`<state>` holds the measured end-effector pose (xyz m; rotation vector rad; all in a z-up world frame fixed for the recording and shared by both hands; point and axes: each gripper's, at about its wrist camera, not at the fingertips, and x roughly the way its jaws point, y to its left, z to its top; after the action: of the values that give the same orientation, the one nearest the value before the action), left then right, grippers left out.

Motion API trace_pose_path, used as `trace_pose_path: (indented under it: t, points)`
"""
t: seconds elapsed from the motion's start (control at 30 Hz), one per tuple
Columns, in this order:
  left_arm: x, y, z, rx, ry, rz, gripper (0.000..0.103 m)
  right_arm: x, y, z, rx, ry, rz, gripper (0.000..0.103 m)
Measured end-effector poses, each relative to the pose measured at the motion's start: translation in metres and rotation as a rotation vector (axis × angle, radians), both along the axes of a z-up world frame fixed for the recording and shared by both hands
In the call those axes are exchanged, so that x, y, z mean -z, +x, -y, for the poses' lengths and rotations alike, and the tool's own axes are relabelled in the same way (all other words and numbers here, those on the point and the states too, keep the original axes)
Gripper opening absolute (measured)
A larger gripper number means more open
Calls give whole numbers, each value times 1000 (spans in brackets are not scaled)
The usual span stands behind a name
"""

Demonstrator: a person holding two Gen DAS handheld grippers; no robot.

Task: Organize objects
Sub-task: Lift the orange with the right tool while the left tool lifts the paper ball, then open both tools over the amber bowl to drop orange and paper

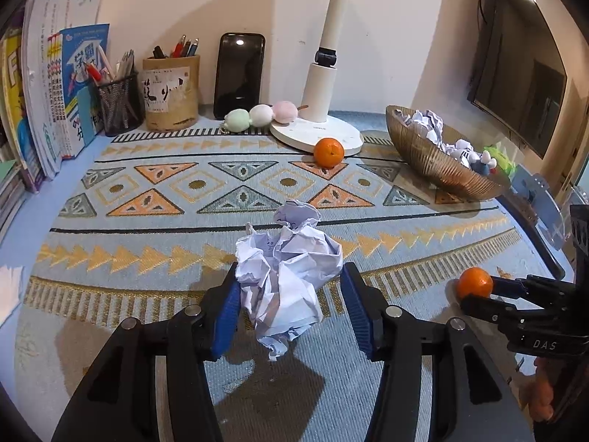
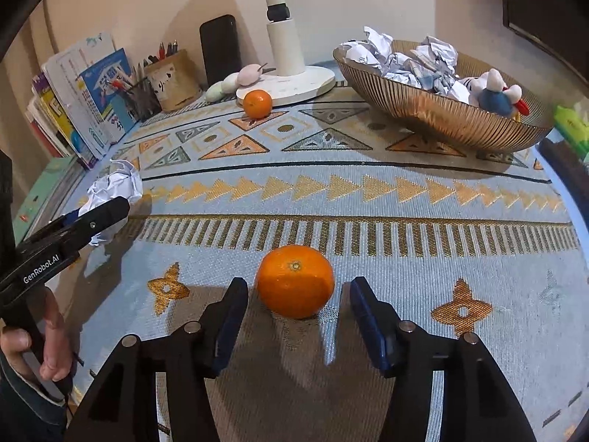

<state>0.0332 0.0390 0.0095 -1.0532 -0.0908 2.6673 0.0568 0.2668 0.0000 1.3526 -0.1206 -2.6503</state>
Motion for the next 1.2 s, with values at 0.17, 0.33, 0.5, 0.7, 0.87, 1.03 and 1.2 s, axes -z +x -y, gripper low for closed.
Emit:
trace_pose_path:
  t: [0.17, 0.33, 0.5, 0.7, 0.87, 1.03, 1.2]
  points:
    - [0, 0, -1, 4, 0, -1, 51, -2, -4, -2, 35, -17, 7, 56]
    - [0, 1, -1, 8, 0, -1, 51, -1, -6, 2, 33, -4, 3, 44]
    - [0, 1, -1, 8, 1, -1, 51, -2, -5, 1, 33, -16, -4, 40]
    - [-5, 3, -8, 17, -30, -26, 50, -17, 1, -16, 65, -58, -41, 39]
    - [-44, -11, -38, 107, -14, -75, 50, -60, 0, -42, 92, -52, -139, 39]
    - [-96, -48, -104, 265, 39, -137, 50, -120, -18, -90, 201, -103, -270, 39]
    - [-105, -97, -169, 334, 89, -121, 50, -130, -54, -150, 334, -260, -262, 40]
